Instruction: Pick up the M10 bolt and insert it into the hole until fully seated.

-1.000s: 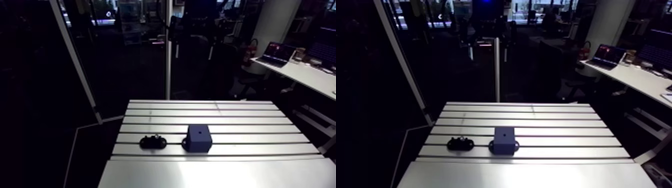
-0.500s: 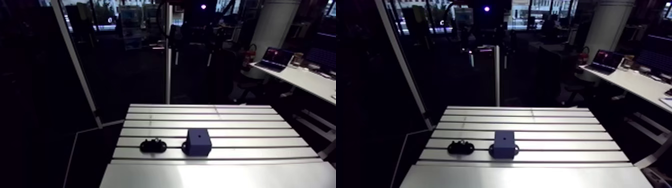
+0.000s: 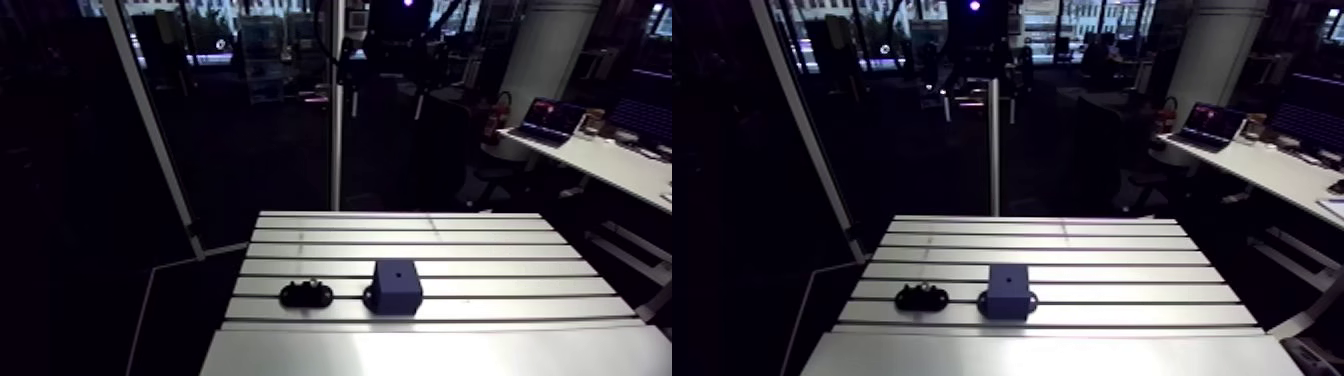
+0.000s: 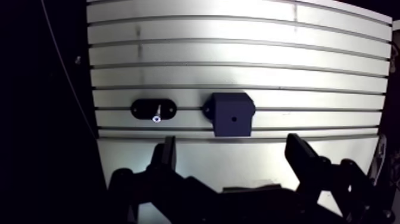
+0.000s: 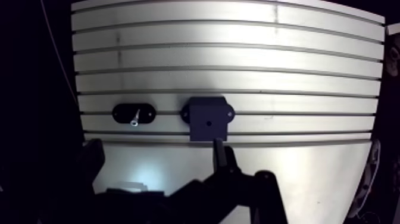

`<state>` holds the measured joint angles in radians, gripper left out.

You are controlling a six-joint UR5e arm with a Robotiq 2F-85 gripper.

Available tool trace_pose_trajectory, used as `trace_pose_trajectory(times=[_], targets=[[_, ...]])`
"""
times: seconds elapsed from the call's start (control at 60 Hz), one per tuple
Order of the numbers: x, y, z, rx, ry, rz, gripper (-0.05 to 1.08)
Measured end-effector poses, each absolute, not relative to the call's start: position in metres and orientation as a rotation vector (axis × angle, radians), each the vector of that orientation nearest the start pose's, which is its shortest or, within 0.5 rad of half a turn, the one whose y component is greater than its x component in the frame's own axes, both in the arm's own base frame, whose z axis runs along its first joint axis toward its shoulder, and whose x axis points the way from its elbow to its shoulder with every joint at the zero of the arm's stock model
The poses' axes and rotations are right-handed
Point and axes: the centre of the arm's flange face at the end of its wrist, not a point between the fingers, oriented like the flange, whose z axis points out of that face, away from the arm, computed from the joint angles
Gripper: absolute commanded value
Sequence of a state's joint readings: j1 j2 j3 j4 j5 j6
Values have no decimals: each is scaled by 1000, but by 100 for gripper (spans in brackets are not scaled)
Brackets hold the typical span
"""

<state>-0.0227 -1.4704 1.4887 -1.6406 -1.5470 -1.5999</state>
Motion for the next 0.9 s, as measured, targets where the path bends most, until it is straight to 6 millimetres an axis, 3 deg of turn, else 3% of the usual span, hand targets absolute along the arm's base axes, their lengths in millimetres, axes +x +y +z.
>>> trace_pose_trajectory(times=[0.517, 0.9], targets=[[-540, -127, 493, -17, 3190, -46, 0], [-536, -165, 479, -3, 3170, -82, 0]])
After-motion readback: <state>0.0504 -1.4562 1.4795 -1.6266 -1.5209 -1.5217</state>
